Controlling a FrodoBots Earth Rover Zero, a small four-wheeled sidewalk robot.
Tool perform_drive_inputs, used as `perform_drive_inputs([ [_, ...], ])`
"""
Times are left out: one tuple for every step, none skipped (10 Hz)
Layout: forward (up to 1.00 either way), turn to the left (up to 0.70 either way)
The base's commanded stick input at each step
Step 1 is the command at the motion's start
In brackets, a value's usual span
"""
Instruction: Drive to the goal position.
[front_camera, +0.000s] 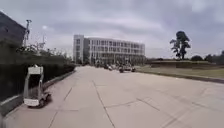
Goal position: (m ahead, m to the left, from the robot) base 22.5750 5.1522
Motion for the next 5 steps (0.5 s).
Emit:
perform_drive_inputs([
  [0.70, 0.00],
  [0.70, 0.00],
  [0.70, 0.00],
  [0.70, 0.13],
  [0.70, 0.35],
])
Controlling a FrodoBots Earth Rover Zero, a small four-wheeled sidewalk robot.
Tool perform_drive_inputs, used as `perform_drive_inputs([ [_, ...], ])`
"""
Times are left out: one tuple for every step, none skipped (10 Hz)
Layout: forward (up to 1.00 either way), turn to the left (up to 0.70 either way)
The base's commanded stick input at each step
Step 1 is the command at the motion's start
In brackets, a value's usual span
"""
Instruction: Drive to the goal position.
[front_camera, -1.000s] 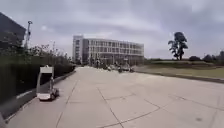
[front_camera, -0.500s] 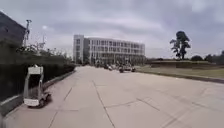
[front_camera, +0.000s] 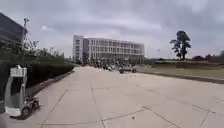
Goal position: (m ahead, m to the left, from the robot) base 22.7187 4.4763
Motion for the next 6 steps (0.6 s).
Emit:
perform_drive_inputs([
  [0.70, 0.35],
  [0.70, 0.35],
  [0.70, 0.31],
  [0.70, 0.27],
  [0.70, 0.15],
  [0.70, 0.00],
])
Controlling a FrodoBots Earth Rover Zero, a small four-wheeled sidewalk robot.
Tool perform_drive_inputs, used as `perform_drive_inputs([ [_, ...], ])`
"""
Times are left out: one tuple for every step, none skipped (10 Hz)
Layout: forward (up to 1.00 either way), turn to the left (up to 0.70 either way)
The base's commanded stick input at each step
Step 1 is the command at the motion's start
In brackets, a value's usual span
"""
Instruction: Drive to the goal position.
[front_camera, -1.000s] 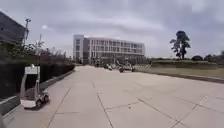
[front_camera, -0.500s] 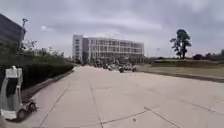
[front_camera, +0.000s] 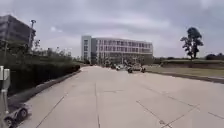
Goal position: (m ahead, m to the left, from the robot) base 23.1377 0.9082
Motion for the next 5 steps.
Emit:
perform_drive_inputs([
  [0.70, 0.00],
  [0.70, 0.00],
  [0.70, 0.00],
  [0.70, 0.00],
  [0.70, 0.00],
])
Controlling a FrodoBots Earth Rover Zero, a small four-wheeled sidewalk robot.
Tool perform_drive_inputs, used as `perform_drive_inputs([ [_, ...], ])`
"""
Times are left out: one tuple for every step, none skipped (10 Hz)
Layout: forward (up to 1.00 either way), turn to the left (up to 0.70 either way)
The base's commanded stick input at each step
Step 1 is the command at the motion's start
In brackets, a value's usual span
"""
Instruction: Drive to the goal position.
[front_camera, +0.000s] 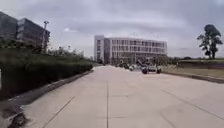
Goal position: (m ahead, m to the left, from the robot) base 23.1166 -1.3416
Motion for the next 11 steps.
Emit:
perform_drive_inputs([
  [0.72, 0.00],
  [0.81, 0.00],
  [0.85, 0.00],
  [0.85, 0.00],
  [0.85, 0.00],
  [0.85, 0.00],
  [0.89, 0.00],
  [0.96, 0.00],
  [1.00, 0.01],
  [1.00, 0.04],
  [1.00, 0.28],
])
